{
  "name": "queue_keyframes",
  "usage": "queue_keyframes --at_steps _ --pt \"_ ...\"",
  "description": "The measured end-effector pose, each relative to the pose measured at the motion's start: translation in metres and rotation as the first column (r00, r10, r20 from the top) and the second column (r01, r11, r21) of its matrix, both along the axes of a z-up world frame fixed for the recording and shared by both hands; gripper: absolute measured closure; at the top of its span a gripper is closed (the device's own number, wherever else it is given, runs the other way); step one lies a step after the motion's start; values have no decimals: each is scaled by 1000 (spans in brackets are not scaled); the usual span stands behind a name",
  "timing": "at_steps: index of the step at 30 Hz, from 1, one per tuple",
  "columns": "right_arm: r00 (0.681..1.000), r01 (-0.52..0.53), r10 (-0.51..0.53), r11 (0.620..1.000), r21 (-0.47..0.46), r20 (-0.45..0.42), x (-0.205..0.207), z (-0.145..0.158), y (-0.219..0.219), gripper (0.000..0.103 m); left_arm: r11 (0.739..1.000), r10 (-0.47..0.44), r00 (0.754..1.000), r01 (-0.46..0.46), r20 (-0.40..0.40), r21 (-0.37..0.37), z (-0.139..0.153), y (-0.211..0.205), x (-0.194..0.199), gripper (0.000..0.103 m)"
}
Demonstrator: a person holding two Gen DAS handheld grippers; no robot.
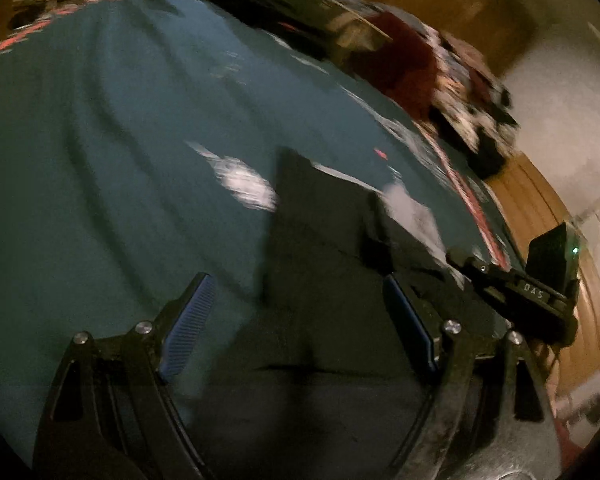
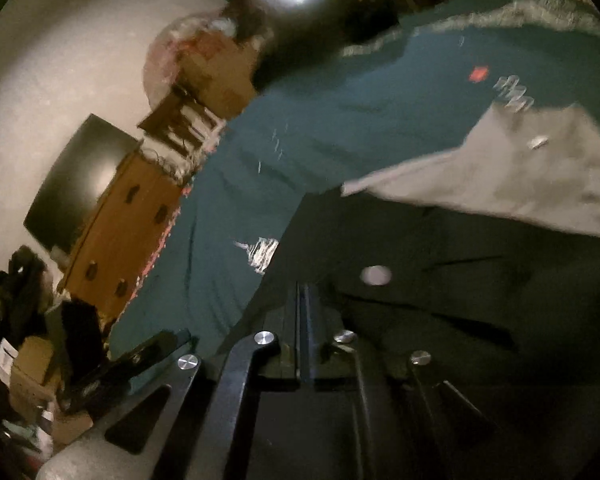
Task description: Fold large clothes
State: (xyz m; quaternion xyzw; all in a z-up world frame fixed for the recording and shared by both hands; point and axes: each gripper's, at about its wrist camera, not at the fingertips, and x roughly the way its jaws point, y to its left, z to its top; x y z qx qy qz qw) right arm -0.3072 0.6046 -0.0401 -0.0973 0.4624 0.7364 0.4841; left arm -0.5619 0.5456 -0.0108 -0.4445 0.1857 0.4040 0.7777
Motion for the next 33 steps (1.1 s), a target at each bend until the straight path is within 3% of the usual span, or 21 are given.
queue_keyframes --at_steps 3,5,7,10,14,16,17,18,21,24,26,30,31,33 --pt "991 118 -120 992 37 57 44 15 -46 92 991 -130 991 131 16 -42 -2 5 40 18" --pt "978 205 -205 979 17 46 78 14 -76 88 978 -190 981 193 45 -72 -7 10 68 18" --pt "967 252 -252 968 8 44 98 13 -98 83 971 -223 975 224 24 -82 -12 15 98 18" --pt "943 332 -332 943 -11 18 125 6 -129 69 977 -190 982 188 -11 -97 -19 30 124 20" --pt "935 356 -356 934 -35 -1 141 -1 -150 67 989 -112 992 106 -52 -100 -25 44 131 32" --pt "936 351 -351 935 -46 -2 146 -7 -158 66 994 -79 994 73 -71 -79 -26 47 133 47" --pt "937 347 -348 936 -55 -7 149 -11 -161 66 995 -68 995 63 -78 -72 -26 48 133 78" --pt "937 347 -348 936 -59 -8 150 -13 -164 66 996 -60 995 54 -85 -71 -28 48 133 97" --pt "927 373 -374 926 -56 -12 158 -13 -173 66 998 -61 995 60 -80 -13 -15 34 130 98" --pt "897 442 -442 897 -1 -11 180 3 -200 66 993 -28 998 34 -56 115 20 1 111 98" --pt "872 489 -490 872 38 17 196 13 -218 66 990 25 996 -13 -81 143 20 -12 90 98" --pt "829 552 -553 833 39 80 228 14 -236 66 996 57 992 -64 -110 -67 -38 11 66 98" --pt "822 561 -561 827 32 97 232 12 -235 66 993 49 994 -58 -99 -100 -48 14 64 98" --pt "819 560 -555 828 7 144 238 4 -228 66 994 59 995 -66 -81 -85 -46 12 61 97"
